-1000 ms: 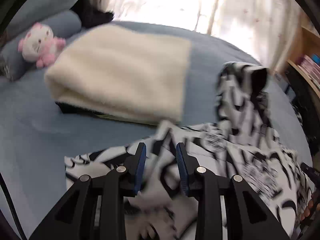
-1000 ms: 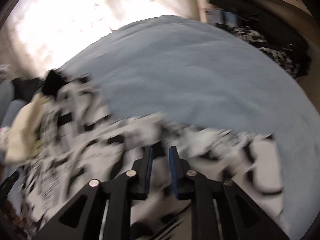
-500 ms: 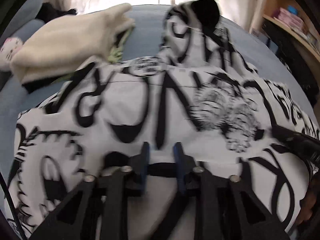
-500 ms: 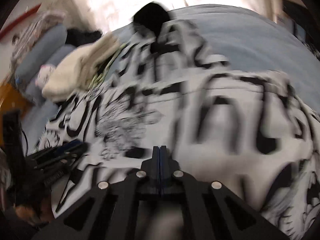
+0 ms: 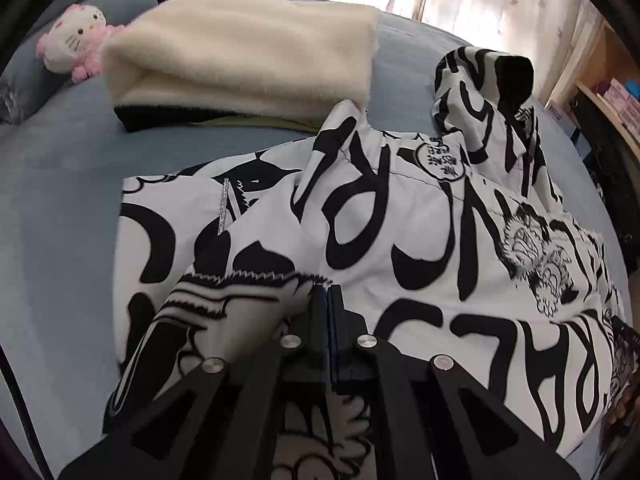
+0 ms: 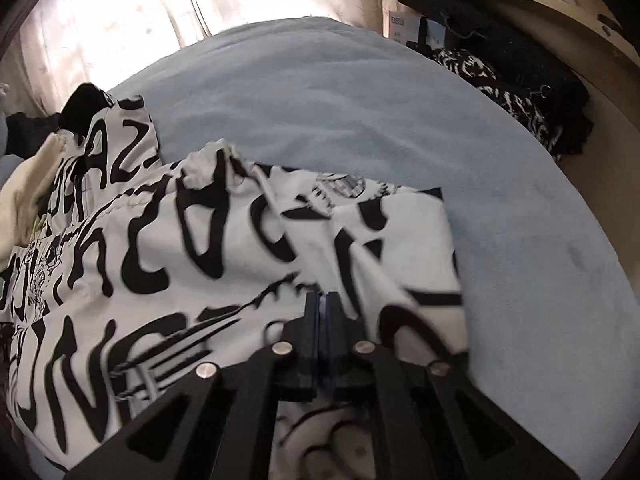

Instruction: Fold large clothes

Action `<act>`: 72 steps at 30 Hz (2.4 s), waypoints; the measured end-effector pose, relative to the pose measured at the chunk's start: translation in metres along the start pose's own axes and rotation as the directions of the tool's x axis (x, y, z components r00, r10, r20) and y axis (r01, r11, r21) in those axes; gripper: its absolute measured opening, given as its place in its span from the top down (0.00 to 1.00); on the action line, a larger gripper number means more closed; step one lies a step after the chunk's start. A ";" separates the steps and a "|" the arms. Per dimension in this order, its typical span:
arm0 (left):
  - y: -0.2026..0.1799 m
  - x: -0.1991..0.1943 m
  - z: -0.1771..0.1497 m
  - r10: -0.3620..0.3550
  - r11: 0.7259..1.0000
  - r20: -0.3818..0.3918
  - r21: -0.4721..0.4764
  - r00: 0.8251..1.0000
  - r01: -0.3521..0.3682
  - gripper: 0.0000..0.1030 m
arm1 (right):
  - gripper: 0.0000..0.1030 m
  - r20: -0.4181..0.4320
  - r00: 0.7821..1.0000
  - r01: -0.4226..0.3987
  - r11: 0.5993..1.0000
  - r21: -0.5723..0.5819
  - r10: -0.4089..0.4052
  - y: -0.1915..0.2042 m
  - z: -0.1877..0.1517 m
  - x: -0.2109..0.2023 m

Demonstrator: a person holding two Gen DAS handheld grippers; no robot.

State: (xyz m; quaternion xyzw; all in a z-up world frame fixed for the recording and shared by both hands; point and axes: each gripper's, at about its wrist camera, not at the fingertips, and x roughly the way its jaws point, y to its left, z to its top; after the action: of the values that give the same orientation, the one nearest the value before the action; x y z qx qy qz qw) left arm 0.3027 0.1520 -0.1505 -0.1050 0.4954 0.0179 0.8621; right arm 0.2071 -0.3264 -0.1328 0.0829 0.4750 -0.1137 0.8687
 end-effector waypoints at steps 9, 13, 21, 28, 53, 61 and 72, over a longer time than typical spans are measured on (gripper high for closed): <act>-0.027 -0.056 -0.031 0.065 0.996 0.027 0.066 0.998 -0.066 0.56 | 0.96 -0.009 0.970 -0.242 0.970 0.018 0.243 0.060 -0.034 -0.052; -0.042 -0.070 -0.048 0.054 0.995 0.012 0.079 0.998 -0.055 0.56 | 0.96 -0.023 0.951 -0.310 0.949 -0.059 0.310 0.104 -0.053 -0.074; -0.077 -0.080 -0.075 -0.020 0.992 -0.004 0.121 1.000 0.020 0.56 | 0.95 -0.044 0.922 -0.384 0.901 -0.201 0.384 0.174 -0.085 -0.088; -0.072 -0.059 -0.101 0.114 0.975 -0.014 0.194 0.993 -0.109 0.56 | 0.96 -0.077 0.923 -0.384 0.888 -0.253 0.377 0.165 -0.101 -0.066; -0.033 -0.089 -0.109 0.163 0.979 0.024 0.121 0.986 -0.165 0.42 | 0.89 -0.003 1.000 0.001 1.000 -0.020 -0.002 0.028 -0.107 -0.048; -0.072 -0.116 -0.111 0.063 0.980 0.062 0.187 0.996 -0.074 0.42 | 0.88 0.043 0.997 -0.065 0.996 0.067 0.063 0.016 -0.113 -0.049; -0.159 -0.117 -0.107 -0.103 0.940 0.062 0.333 0.993 0.077 0.42 | 0.88 0.011 0.996 -0.084 0.995 0.049 0.083 0.035 -0.102 -0.066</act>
State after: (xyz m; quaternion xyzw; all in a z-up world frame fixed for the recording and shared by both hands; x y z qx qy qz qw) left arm 0.1735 -0.0160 -0.0769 0.0190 0.4521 -0.1007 0.8861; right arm 0.1005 -0.2589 -0.1307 0.1237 0.4644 -0.0895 0.8724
